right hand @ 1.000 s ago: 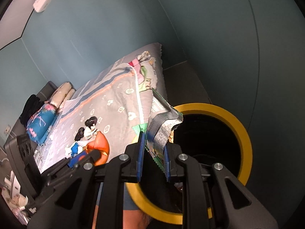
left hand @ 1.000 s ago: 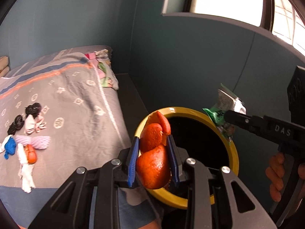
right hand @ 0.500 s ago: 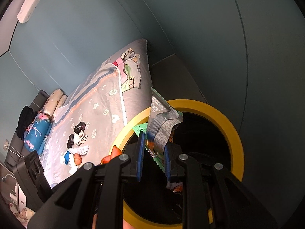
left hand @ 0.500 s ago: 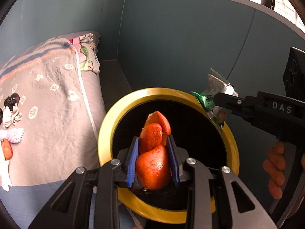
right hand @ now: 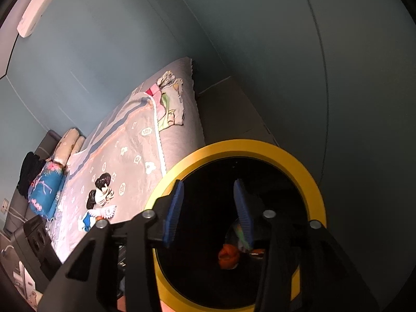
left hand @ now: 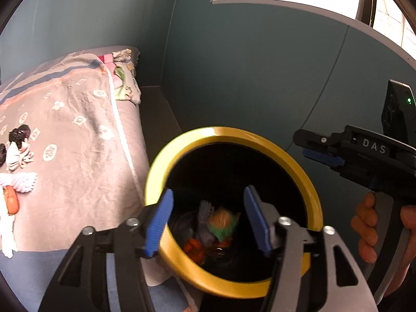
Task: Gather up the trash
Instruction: 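Move both tools away from the bin back over the bed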
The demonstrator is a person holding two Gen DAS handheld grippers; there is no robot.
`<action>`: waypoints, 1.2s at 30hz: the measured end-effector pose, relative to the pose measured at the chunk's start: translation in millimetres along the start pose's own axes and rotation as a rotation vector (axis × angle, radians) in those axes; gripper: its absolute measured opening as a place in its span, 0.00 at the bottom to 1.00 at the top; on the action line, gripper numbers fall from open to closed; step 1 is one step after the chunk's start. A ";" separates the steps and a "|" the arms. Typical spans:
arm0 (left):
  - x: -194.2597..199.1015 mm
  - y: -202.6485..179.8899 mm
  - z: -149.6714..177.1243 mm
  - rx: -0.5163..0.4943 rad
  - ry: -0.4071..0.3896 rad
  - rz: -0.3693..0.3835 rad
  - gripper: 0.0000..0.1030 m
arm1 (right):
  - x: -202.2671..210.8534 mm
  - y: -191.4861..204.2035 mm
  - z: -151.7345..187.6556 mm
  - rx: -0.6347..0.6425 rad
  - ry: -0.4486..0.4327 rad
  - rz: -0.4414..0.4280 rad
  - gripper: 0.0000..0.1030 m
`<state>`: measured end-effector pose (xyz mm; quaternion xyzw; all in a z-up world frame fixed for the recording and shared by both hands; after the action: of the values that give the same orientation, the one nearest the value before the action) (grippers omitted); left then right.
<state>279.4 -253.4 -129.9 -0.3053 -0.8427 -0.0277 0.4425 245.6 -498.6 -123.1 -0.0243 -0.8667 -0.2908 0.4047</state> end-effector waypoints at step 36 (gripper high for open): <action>114.2 189.1 48.0 0.320 -0.160 -0.283 0.88 | -9.6 156.4 22.5 0.260 0.031 -0.072 0.87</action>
<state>298.1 -28.7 -114.2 -0.1111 -0.9032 0.0690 0.4089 280.0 -355.2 -65.6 0.0637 -0.8909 -0.1908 0.4071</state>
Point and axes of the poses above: each gripper's, at about its wrist camera, not at the fingertips, and x roughly against the way its jaws point, y to its left, z to its underside, the point moved 1 cm from there along -x, roughly the way its jaws point, and after that the axes turned 9 degrees about y, right-handed, at the moved point
